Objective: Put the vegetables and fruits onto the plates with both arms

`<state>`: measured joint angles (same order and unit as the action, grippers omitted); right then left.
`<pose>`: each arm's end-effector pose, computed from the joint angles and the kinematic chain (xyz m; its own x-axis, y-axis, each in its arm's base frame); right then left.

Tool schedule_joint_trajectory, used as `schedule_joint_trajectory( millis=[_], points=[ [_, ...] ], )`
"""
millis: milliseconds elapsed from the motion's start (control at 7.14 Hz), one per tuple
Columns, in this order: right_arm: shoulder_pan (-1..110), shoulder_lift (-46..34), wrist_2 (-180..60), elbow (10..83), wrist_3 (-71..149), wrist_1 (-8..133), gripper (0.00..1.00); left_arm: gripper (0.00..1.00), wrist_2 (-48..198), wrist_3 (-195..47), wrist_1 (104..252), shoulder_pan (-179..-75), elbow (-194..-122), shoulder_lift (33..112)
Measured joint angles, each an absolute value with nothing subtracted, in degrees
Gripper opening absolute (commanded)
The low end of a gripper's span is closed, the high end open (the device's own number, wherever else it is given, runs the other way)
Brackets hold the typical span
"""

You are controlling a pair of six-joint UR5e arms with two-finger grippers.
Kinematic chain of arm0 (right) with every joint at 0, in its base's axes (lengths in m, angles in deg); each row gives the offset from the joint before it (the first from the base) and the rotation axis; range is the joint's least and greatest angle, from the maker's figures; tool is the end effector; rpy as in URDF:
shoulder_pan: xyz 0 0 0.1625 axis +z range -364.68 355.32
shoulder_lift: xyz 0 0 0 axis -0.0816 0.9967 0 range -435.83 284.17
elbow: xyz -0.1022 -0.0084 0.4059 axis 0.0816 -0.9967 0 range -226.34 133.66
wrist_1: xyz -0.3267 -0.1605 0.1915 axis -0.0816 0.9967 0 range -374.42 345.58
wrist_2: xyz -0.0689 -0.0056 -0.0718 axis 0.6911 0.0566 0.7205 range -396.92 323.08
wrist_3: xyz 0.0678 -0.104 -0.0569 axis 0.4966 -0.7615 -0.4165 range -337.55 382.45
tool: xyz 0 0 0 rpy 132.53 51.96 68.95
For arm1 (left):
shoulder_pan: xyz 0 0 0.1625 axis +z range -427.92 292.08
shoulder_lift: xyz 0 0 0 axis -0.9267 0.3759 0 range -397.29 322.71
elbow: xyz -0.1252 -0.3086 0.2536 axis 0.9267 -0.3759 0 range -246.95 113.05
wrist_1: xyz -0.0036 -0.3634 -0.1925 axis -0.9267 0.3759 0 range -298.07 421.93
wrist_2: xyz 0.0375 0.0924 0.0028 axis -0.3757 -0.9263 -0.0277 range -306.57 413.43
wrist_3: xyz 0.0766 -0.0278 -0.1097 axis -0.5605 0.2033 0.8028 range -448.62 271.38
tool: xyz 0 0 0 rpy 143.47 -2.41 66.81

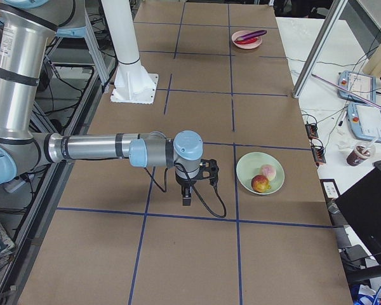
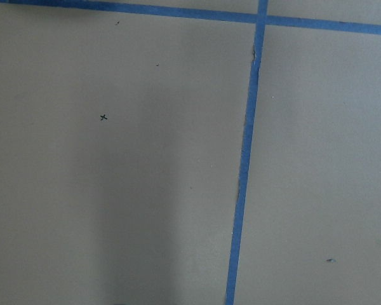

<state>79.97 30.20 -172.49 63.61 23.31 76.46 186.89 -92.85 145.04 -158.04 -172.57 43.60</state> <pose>0.0004 -0.3790 0.6284 0.6947 -0.0882 0.7138 0.0827 0.9957 0.0426 -0.0401 -0.4193 0.6315 0.7240 0.0678 -0.6864 -0.0515 0.9977 0.0443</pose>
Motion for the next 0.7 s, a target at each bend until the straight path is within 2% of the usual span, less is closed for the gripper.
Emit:
schedule_joint_trajectory(
  millis=[700],
  points=[
    [80.0, 29.8, -172.9, 63.6, 23.4, 76.5, 1.00, 1.00, 187.1, -92.9, 144.6, -157.9, -172.6, 43.5]
  ],
)
